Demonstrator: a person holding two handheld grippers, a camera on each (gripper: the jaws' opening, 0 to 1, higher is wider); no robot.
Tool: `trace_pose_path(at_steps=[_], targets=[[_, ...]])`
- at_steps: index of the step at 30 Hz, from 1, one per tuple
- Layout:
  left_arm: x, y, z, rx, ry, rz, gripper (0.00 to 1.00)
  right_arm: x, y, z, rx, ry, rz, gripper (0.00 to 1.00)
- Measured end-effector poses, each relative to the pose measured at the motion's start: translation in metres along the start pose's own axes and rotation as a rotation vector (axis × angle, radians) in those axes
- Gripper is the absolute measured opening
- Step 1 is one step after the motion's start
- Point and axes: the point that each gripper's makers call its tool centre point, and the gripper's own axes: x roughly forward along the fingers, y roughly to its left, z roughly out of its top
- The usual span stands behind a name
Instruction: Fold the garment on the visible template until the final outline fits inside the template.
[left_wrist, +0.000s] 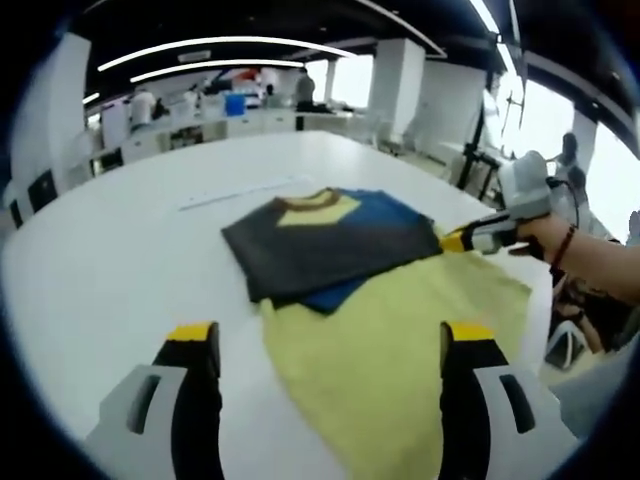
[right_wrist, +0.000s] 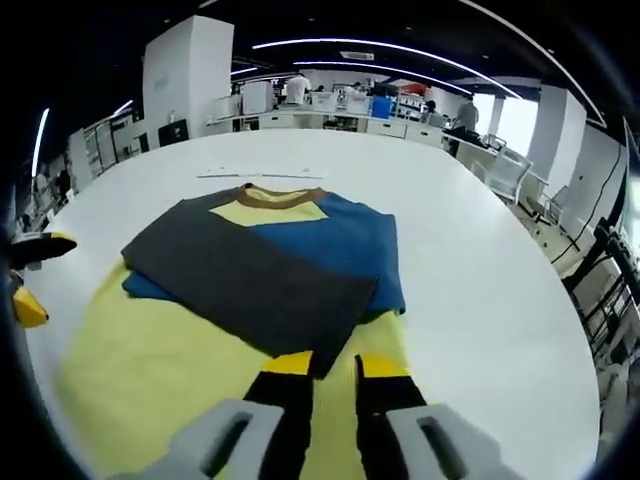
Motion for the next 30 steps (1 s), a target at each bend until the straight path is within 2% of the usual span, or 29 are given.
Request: trace_pose_path(at_steps=[5, 12, 15, 21, 27, 30], targets=[[-0.005, 0.002, -0.006, -0.002, 0.012, 0.009, 0.87, -0.009, 0.006, 0.003, 0.000, 0.004, 0.049, 0.36], [-0.012, 0.004, -0.014, 0.007, 0.032, 0.022, 0.89, -0.023, 0.019, 0.010, -0.029, -0.006, 0.137, 0.69], [-0.016, 0.005, -0.018, 0.017, 0.041, 0.022, 0.89, -0.033, 0.023, 0.013, -0.041, -0.009, 0.180, 0.78], [-0.024, 0.003, -0.027, 0.039, 0.065, 0.008, 0.89, -0.050, 0.031, 0.012, -0.057, -0.007, 0.271, 0.91], [-0.032, 0.001, -0.037, 0.050, 0.085, -0.003, 0.88, -0.068, 0.037, 0.003, -0.096, 0.008, 0.330, 0.97], [-0.036, -0.002, -0.043, 0.058, 0.092, -0.013, 0.89, -0.077, 0.035, -0.005, -0.131, 0.024, 0.338, 0.99]])
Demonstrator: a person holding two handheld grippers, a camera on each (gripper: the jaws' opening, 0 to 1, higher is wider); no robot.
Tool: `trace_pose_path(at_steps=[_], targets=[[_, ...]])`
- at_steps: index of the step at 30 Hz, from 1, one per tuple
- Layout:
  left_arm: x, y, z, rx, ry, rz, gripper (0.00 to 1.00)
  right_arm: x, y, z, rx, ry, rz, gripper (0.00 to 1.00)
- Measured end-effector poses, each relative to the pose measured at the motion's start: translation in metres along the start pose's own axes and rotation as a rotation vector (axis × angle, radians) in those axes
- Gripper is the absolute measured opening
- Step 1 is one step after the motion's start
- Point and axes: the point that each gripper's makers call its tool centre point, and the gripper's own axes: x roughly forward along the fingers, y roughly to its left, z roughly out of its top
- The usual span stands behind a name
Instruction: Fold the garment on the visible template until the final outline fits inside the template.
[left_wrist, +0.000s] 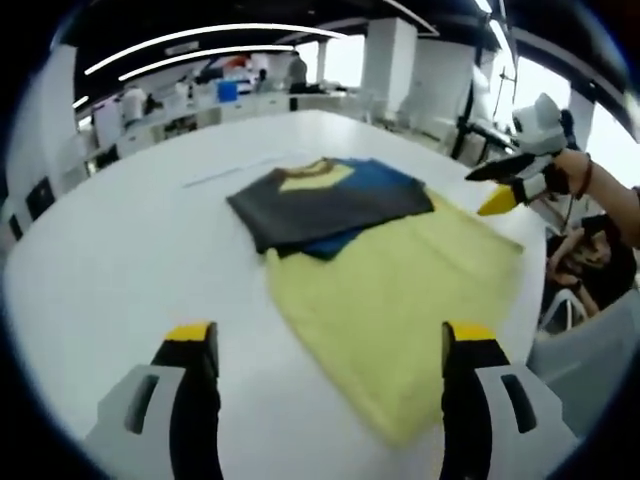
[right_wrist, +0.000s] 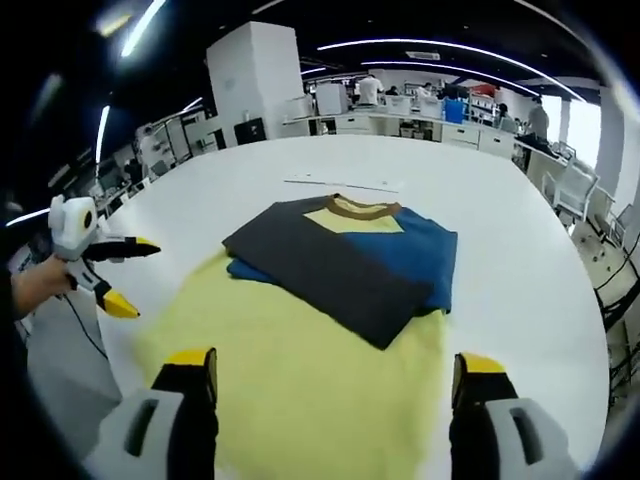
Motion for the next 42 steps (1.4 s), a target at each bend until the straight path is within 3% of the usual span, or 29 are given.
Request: trace_pose_path(at_steps=[10, 18, 22, 26, 32, 35, 42], targets=[[-0.009, -0.007, -0.016, 0.012, 0.017, -0.027, 0.88, -0.020, 0.000, -0.021, 0.022, 0.031, 0.042, 1.00], [-0.013, -0.010, -0.034, 0.009, 0.064, -0.039, 0.82, -0.026, 0.005, -0.058, 0.037, 0.122, 0.081, 0.99], [-0.015, -0.010, -0.040, -0.025, 0.068, -0.038, 0.77, -0.029, 0.000, -0.071, 0.050, 0.141, 0.064, 0.98], [-0.016, -0.010, -0.053, -0.054, 0.105, -0.034, 0.72, -0.032, 0.000, -0.084, 0.059, 0.170, 0.063, 0.89], [-0.019, -0.014, -0.058, -0.060, 0.114, -0.032, 0.65, -0.037, -0.006, -0.101, 0.074, 0.196, 0.034, 0.76], [-0.019, -0.015, -0.063, -0.060, 0.130, -0.026, 0.60, -0.040, -0.010, -0.115, 0.072, 0.241, 0.011, 0.67], [-0.019, -0.024, -0.067, -0.087, 0.139, -0.038, 0.48, -0.042, -0.021, -0.128, 0.078, 0.265, -0.050, 0.51]])
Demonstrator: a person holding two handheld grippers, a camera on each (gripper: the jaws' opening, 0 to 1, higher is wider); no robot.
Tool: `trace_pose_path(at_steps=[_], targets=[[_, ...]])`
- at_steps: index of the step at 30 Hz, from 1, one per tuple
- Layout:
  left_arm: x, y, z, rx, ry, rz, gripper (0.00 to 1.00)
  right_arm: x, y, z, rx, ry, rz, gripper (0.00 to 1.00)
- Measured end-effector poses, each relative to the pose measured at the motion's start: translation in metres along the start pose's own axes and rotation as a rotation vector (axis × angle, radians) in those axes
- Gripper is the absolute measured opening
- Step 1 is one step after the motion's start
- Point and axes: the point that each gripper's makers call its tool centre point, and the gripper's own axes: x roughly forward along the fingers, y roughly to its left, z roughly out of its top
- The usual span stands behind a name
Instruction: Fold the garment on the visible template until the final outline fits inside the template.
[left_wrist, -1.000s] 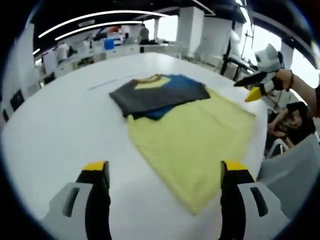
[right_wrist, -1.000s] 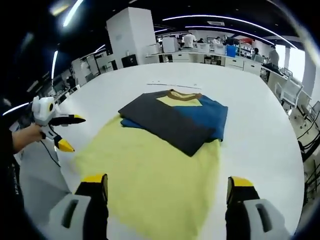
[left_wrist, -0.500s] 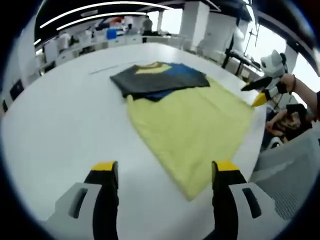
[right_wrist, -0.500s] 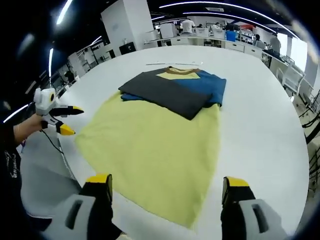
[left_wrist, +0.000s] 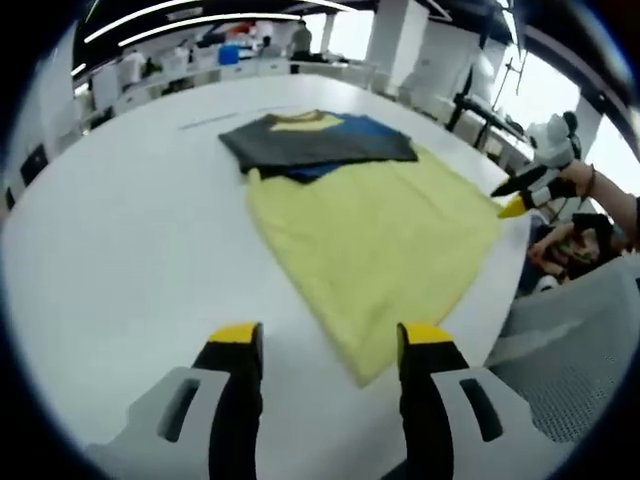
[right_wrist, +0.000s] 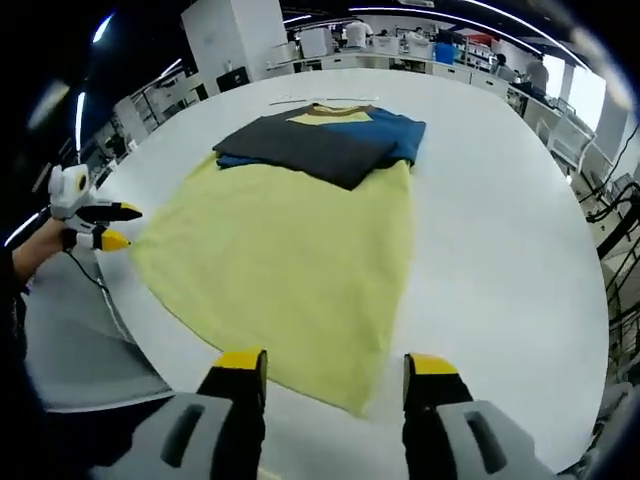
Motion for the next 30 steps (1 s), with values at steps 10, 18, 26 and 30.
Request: trace_pose_path(at_steps=[10, 18, 26, 30], targets=[[0.001, -0.010, -0.015, -0.026, 0.054, 0.010, 0.34, -0.001, -0.008, -0.005, -0.005, 0.001, -0.057, 0.33], [0.001, -0.013, -0.022, -0.066, 0.076, 0.011, 0.20, -0.002, -0.007, -0.007, -0.018, 0.012, -0.055, 0.22], [0.003, -0.015, -0.023, -0.039, 0.111, 0.022, 0.07, -0.001, -0.011, -0.007, 0.009, 0.016, -0.066, 0.10], [0.004, -0.016, -0.024, -0.049, 0.116, 0.013, 0.01, -0.001, -0.014, -0.008, 0.021, 0.022, -0.073, 0.01]])
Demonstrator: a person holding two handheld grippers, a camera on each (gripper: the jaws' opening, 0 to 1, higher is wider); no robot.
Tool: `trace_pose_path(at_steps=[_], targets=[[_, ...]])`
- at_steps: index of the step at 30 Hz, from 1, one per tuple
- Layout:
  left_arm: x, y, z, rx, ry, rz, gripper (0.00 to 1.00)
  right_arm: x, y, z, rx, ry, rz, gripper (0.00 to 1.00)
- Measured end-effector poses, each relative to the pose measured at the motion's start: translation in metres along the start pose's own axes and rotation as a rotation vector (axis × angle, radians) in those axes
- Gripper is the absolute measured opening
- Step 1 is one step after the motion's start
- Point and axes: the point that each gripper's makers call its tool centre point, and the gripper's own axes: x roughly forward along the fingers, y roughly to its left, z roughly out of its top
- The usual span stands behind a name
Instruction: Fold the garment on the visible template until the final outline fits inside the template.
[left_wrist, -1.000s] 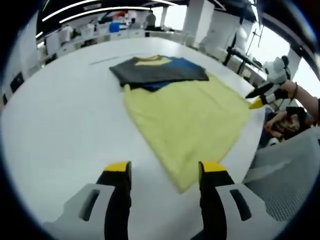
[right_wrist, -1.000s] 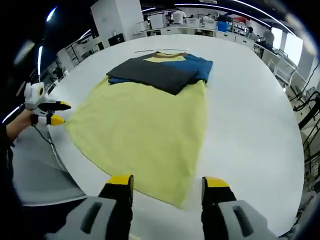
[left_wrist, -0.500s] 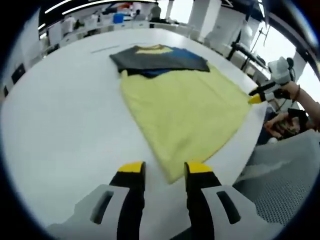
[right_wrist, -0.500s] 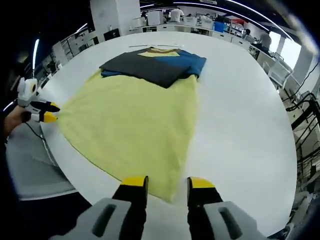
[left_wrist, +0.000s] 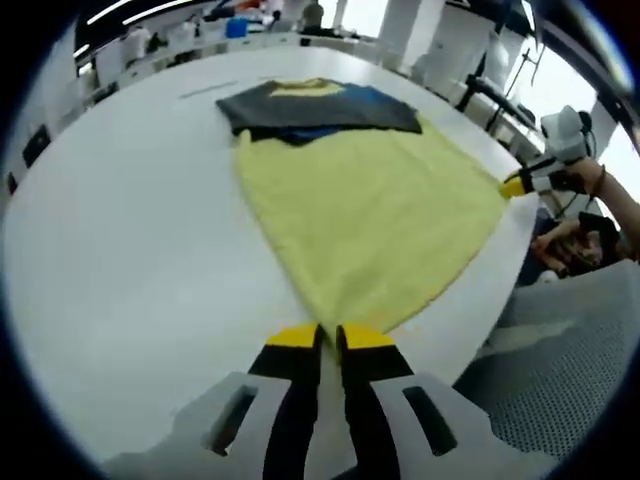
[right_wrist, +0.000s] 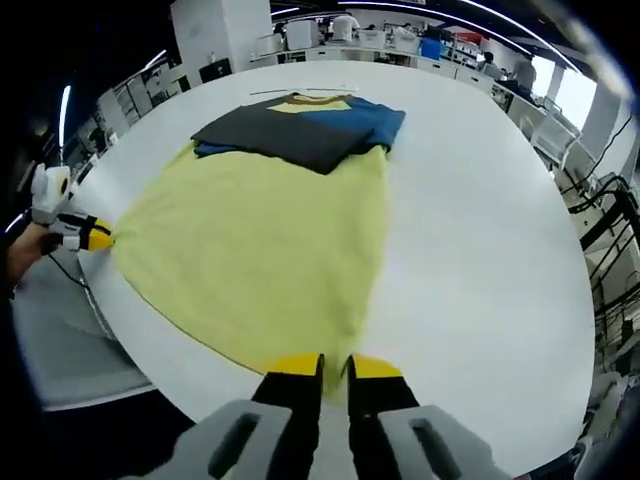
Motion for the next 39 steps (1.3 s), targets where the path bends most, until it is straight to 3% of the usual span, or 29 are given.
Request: trace_pose_path(at_steps=[3, 7, 18, 39], targets=[[-0.001, 0.001, -0.001, 0.011, 0.011, -0.002, 0.00, 0.000, 0.001, 0.000, -0.003, -0.001, 0.001, 0.00], [-0.005, 0.002, -0.002, 0.006, 0.020, -0.011, 0.00, -0.001, 0.006, -0.002, -0.077, 0.018, 0.016, 0.00], [-0.020, 0.002, -0.014, -0.013, 0.024, -0.019, 0.00, -0.006, 0.022, -0.013, -0.078, 0.028, 0.059, 0.00], [-0.043, -0.003, -0.047, 0.030, 0.070, -0.035, 0.00, -0.017, 0.050, -0.038, -0.095, 0.035, 0.089, 0.00]])
